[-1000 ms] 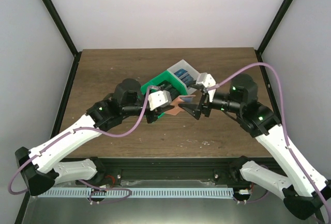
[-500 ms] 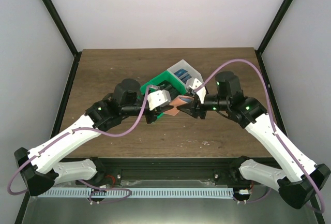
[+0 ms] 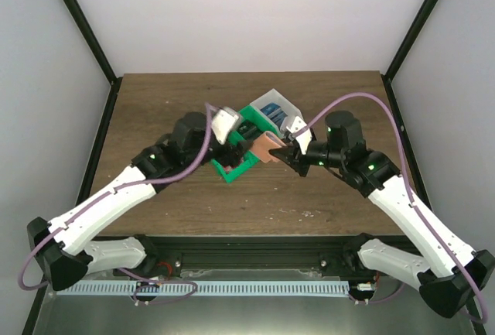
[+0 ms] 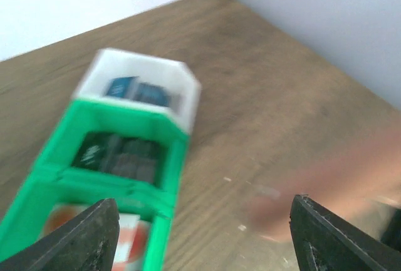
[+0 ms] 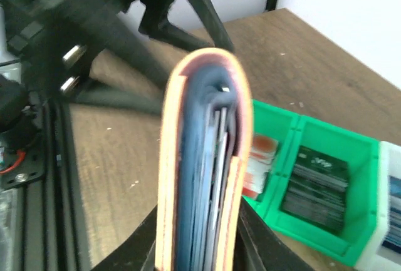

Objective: Put the credit cards into the card holder
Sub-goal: Close the card holder at the center of the board.

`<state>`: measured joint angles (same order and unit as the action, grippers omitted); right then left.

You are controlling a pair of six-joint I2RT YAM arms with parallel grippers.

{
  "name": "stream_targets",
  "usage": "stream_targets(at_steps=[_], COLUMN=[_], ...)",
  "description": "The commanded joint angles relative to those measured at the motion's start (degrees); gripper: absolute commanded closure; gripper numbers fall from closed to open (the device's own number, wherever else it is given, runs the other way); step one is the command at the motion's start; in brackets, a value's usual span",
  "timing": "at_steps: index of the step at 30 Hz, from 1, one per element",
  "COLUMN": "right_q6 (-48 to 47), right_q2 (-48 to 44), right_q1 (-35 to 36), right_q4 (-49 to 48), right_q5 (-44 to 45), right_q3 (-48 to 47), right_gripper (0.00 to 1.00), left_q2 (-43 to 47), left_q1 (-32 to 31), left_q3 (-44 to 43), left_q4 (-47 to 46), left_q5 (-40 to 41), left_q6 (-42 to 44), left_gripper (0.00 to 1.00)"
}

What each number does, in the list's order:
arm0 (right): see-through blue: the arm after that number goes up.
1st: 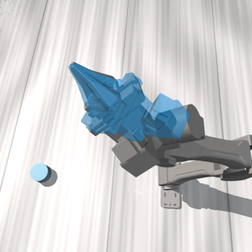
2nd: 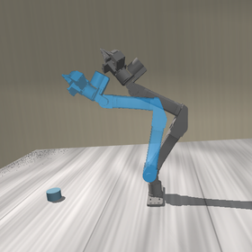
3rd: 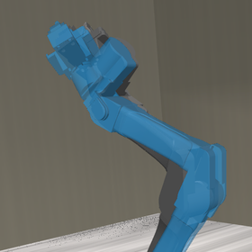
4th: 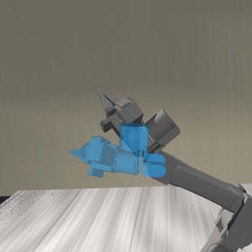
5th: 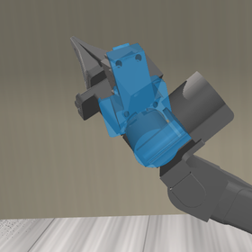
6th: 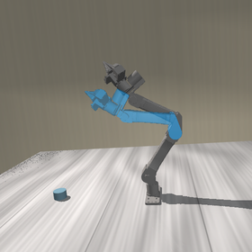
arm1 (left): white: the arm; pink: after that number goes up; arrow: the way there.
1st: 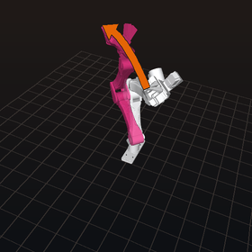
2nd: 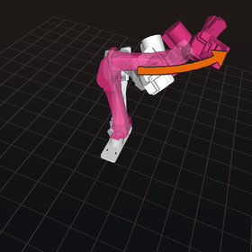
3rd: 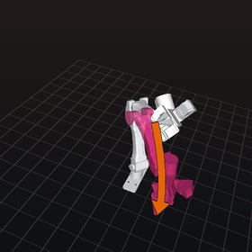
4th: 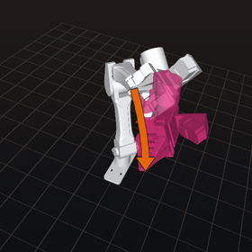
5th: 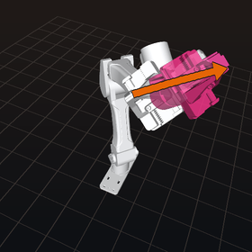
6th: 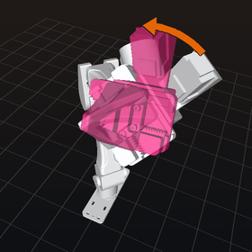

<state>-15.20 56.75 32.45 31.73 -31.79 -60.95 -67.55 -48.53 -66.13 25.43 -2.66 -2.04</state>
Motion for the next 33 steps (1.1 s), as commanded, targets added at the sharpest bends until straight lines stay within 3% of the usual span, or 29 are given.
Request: stream_targets(at_steps=[1,4,10,13,21,26,33], right_q6=[-1.38,-3.29,-8.26,-10.5,-13.03,-16.91,-21.33], right_q2=[-1.08,-1.28,-0.82,-1.34,0.69,2.44,4.41], right_q1=[1.04,3.47,5.7,7.42,8.7,9.82,10.5], right_q4=[-9.98,-17.34,-29.8,-36.0,-37.15,-39.81,-39.78], right_q5=[6.33,11.41,14.39,16.18,9.78,3.94,-4.29], right_q3=[1.93,3.79,6.7,9.37,10.15,10.1,10.46], right_gripper=[0.78,0.78,0.87,0.99,1.0,1.0,1.0], left_q2=[1.67,3.32,2.77,2.55,-0.58,-0.86,1.59], left_q1=[13.83,21.35,22.49,22.52,22.36,21.55,21.46], left_q3=[-0.96,-0.48,-3.62,-0.38,8.62,12.24,20.5], left_q4=[2.46,0.12,-4.0,-12.17,-25.44,-26.97,-40.79], left_q5=[1.59,-12.38,-21.34,-29.24,-44.83,-50.36,-50.98], left_q6=[-20.96,-28.16,-42.78,-51.19,-66.76,-74.12,-92.01], left_gripper=[0.24,0.25,0.23,0.23,0.21,0.19,0.17])
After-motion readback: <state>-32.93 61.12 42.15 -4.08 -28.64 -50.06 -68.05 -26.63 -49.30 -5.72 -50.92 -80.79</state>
